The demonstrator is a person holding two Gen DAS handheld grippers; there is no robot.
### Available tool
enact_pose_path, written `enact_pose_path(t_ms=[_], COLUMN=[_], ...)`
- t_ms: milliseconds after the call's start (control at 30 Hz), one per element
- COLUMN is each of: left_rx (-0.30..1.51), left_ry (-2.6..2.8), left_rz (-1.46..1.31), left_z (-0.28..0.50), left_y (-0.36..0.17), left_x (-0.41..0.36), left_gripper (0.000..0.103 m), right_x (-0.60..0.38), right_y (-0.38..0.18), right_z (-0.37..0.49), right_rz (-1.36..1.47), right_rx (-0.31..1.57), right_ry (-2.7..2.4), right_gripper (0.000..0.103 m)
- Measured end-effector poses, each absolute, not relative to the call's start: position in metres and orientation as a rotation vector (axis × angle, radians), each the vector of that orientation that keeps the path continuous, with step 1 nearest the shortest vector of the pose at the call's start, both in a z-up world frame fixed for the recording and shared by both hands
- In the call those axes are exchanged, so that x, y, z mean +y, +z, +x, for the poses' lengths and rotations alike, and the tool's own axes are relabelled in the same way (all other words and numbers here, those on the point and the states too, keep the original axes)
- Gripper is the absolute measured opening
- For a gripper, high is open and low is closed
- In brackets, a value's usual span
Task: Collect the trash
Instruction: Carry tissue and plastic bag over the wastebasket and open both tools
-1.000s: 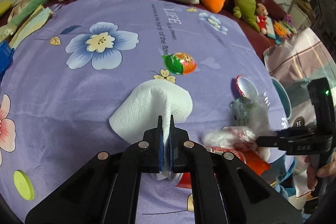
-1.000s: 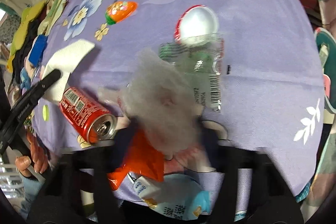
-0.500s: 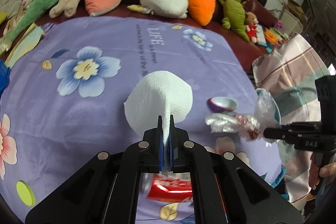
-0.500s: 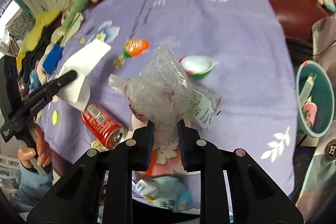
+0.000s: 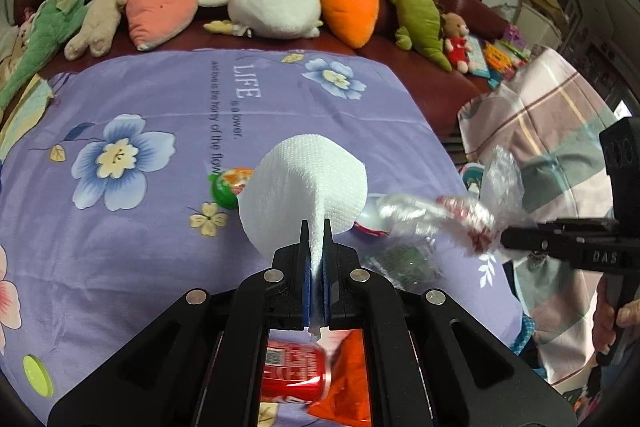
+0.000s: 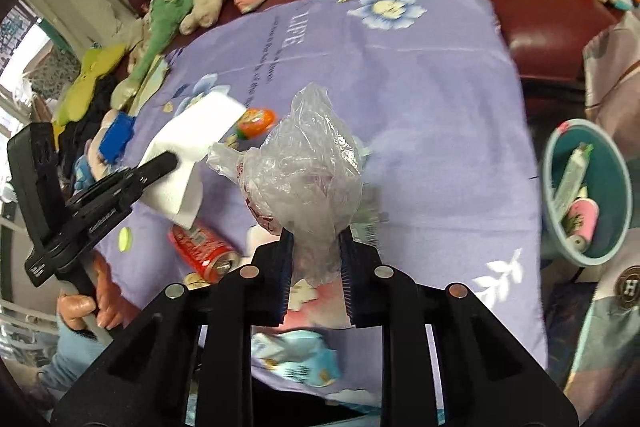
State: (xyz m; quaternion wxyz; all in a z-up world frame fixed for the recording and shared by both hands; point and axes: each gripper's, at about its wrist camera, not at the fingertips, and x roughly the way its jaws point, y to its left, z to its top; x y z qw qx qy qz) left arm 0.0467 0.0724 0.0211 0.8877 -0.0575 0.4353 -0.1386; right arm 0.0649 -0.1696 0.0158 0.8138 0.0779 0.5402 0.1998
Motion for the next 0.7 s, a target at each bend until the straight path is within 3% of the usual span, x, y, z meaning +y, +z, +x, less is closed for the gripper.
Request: enact_pose_path(t_ms=[333,700], left_rx=[0.906,0.950], left_ry=[-0.379,-0.559], left_rz=[-0.018,0.078], left_z=[0.063,0.091], left_y=[0.035,0.025], left_x=[-0.004,-0.155], left_gripper=[0.004,0.005], right_x=[-0.261,-0.389], right_y=[0.010,0.000], right_z=[0.067,0.057], right_rz=[0.238,0.328], right_rx=[1.089,1.022], right_ry=[0.269,0.079], right_gripper=[0.020,0.020])
